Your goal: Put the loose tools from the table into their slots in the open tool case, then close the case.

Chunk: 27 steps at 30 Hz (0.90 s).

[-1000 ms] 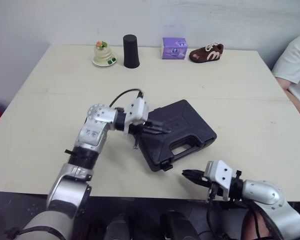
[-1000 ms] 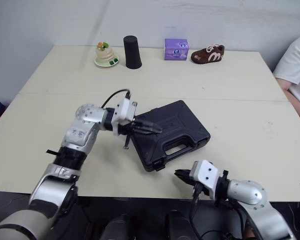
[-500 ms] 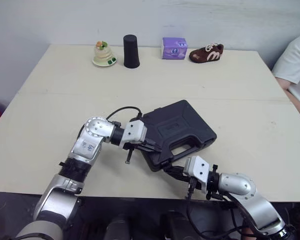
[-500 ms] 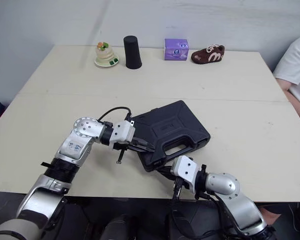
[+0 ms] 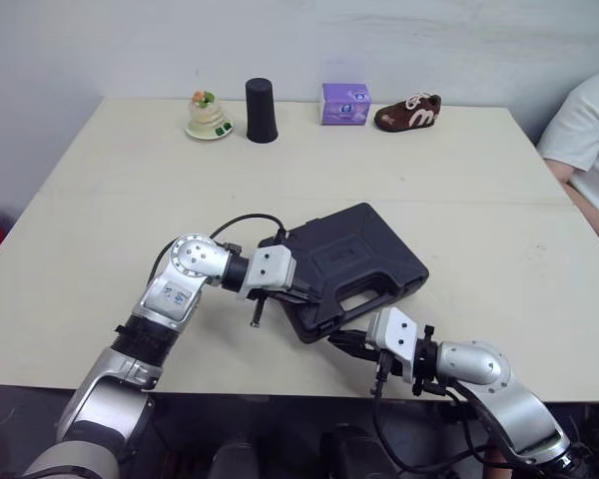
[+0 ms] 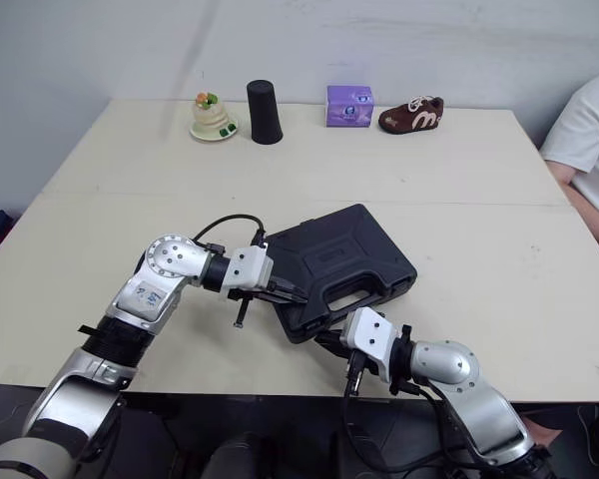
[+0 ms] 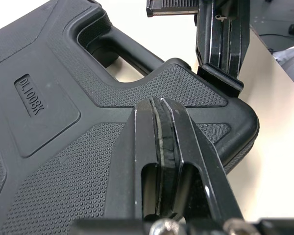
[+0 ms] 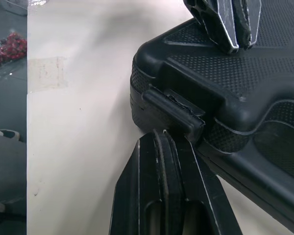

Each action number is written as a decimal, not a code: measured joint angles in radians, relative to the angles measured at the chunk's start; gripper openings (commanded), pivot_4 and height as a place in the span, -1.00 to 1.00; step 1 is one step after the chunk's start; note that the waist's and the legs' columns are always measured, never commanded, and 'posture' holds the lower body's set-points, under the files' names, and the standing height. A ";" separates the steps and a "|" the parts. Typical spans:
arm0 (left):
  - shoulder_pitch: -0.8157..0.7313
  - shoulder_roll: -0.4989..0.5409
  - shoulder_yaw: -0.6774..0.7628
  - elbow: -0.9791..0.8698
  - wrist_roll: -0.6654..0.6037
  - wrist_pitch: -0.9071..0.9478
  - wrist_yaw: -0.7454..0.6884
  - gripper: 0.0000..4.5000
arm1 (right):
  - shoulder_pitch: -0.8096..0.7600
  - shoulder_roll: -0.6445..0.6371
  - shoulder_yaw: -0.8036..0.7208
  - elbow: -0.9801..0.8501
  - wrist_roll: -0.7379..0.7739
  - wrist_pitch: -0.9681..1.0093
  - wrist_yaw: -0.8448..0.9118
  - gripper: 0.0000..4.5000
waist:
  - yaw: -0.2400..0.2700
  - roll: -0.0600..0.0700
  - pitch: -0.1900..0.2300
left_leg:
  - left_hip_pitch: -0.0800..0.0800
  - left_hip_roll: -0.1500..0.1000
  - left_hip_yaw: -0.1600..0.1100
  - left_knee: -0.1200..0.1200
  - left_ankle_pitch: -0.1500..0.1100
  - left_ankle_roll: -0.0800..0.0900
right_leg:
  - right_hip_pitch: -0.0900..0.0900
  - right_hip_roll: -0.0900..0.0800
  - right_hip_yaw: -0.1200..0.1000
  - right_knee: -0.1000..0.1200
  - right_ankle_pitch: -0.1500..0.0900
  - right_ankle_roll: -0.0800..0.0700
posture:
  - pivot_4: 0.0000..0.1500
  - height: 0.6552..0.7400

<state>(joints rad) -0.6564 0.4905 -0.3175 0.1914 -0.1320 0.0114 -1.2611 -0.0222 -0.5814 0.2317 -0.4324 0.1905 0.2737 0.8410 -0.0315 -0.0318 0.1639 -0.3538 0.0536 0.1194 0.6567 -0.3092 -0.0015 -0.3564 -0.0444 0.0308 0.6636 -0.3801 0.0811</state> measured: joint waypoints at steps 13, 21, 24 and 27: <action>0.001 0.012 -0.001 0.000 0.000 0.005 0.012 -0.98 | -0.048 0.014 0.000 0.000 0.059 0.103 0.009 -1.00 | -0.001 0.000 -0.002 | 0.002 0.001 0.000 -0.006 0.001 0.000 | 0.001 0.000 0.000 -0.003 0.001 -0.003 | 1.00 0.86; 0.001 0.013 -0.001 0.000 0.000 0.004 0.015 -0.98 | -0.057 0.009 -0.001 -0.001 0.068 0.123 0.015 -1.00 | -0.001 0.000 -0.002 | 0.002 0.001 0.000 -0.007 0.001 0.000 | 0.000 0.000 0.000 -0.003 0.001 -0.003 | 1.00 0.86; 0.005 0.007 0.011 0.004 -0.015 0.003 0.016 -0.98 | -0.043 -0.023 -0.031 -0.046 0.091 0.122 0.027 -1.00 | 0.000 0.001 -0.002 | 0.001 0.001 0.000 -0.008 0.001 0.000 | 0.000 -0.001 -0.001 -0.004 0.001 -0.003 | 1.00 0.86; 0.036 0.003 0.061 0.005 -0.094 0.037 -0.004 -0.98 | 0.009 -0.104 -0.129 -0.109 0.139 0.120 0.062 -1.00 | 0.001 0.001 -0.001 | -0.001 0.001 -0.001 -0.009 0.001 -0.001 | -0.003 -0.001 -0.002 -0.006 0.001 -0.003 | 1.00 0.86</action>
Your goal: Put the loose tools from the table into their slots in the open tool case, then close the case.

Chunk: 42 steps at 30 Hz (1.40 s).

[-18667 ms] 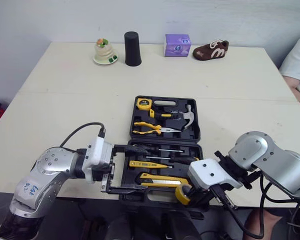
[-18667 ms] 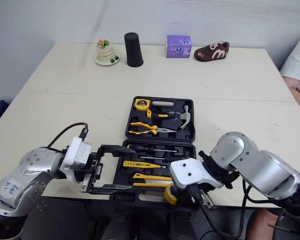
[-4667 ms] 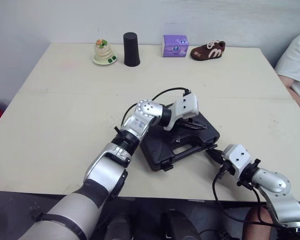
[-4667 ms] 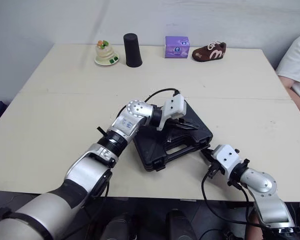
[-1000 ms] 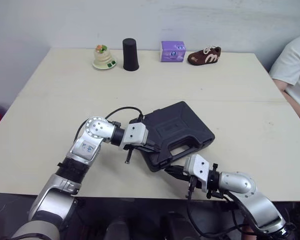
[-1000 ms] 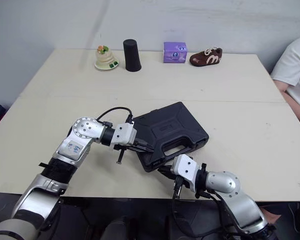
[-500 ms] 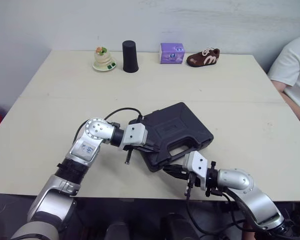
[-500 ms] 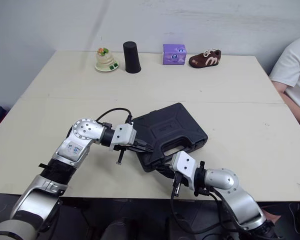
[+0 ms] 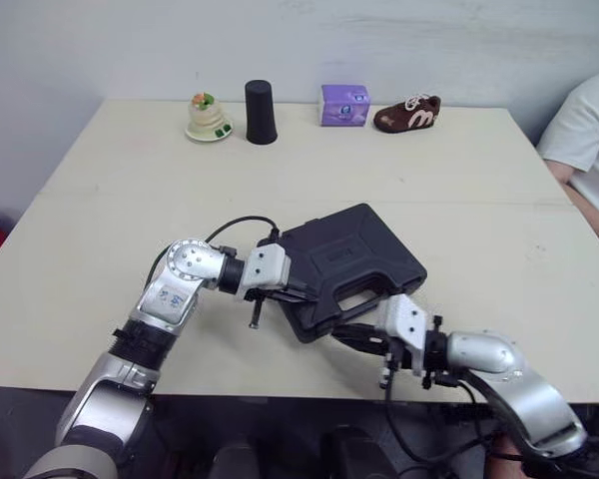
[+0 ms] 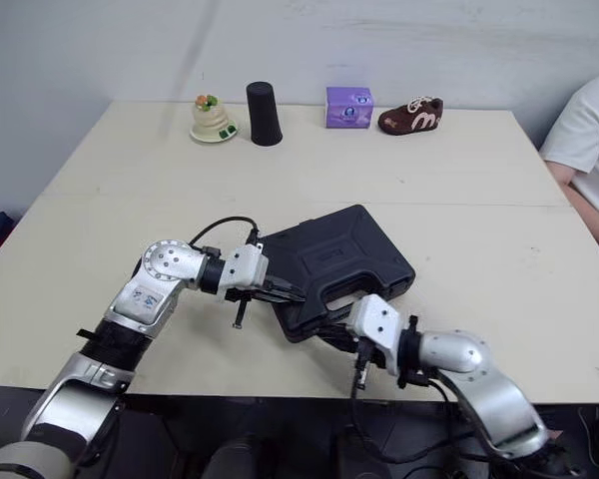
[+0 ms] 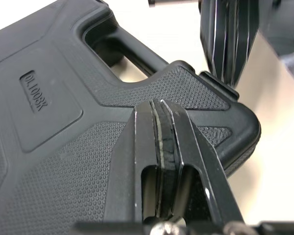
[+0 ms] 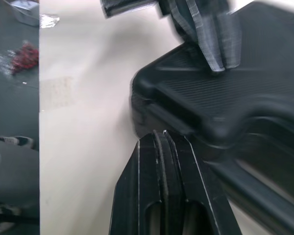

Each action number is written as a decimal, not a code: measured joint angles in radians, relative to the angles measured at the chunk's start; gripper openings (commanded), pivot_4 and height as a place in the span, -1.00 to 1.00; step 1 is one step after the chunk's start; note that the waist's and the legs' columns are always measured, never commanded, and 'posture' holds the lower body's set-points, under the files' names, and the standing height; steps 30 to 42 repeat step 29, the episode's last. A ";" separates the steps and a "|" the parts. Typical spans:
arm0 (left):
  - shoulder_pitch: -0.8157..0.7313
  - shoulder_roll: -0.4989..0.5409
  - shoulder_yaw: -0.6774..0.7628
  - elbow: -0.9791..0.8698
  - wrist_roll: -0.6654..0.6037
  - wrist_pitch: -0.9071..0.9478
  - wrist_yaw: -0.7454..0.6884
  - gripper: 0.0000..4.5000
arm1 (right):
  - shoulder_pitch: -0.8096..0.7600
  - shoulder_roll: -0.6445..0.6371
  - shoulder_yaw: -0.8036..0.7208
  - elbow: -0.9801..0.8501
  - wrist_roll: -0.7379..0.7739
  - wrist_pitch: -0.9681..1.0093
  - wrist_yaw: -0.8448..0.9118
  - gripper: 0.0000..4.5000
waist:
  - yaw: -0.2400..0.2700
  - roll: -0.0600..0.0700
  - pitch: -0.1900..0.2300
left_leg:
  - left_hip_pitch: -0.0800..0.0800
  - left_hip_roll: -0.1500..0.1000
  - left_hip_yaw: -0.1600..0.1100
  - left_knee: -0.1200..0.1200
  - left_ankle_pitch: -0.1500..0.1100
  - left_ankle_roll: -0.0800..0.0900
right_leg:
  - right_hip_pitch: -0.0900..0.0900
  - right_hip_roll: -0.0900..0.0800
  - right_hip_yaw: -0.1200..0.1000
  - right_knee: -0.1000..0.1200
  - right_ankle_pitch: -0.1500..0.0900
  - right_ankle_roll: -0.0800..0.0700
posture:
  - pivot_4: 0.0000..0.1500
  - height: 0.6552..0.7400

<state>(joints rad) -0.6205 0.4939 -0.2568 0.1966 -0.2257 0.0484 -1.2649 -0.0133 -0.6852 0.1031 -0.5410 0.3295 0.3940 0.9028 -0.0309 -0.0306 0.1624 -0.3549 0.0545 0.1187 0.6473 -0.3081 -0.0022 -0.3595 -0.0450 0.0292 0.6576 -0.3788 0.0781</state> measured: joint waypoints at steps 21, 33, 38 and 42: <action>0.561 0.291 0.588 -0.131 -0.086 0.168 0.324 0.98 | 0.296 -0.257 -0.741 0.450 -0.014 -0.337 0.178 0.97 | 0.000 0.002 0.012 | -0.005 0.002 0.000 -0.004 -0.006 0.000 | -0.001 -0.001 -0.002 -0.013 -0.001 0.000 | 1.00 0.86; 0.596 0.266 0.645 -0.116 -0.039 0.081 0.469 0.98 | 0.089 -0.308 -0.630 0.632 -0.043 -0.439 0.174 0.97 | 0.000 0.008 0.018 | -0.005 0.002 0.002 -0.008 -0.003 -0.005 | -0.003 0.000 -0.003 -0.014 -0.001 -0.001 | 1.00 0.86; 0.596 0.266 0.645 -0.116 -0.039 0.081 0.469 0.98 | 0.089 -0.308 -0.630 0.632 -0.043 -0.439 0.174 0.97 | 0.000 0.008 0.018 | -0.005 0.002 0.002 -0.008 -0.003 -0.005 | -0.003 0.000 -0.003 -0.014 -0.001 -0.001 | 1.00 0.86; 0.596 0.266 0.645 -0.116 -0.039 0.081 0.469 0.98 | 0.089 -0.308 -0.630 0.632 -0.043 -0.439 0.174 0.97 | 0.000 0.008 0.018 | -0.005 0.002 0.002 -0.008 -0.003 -0.005 | -0.003 0.000 -0.003 -0.014 -0.001 -0.001 | 1.00 0.86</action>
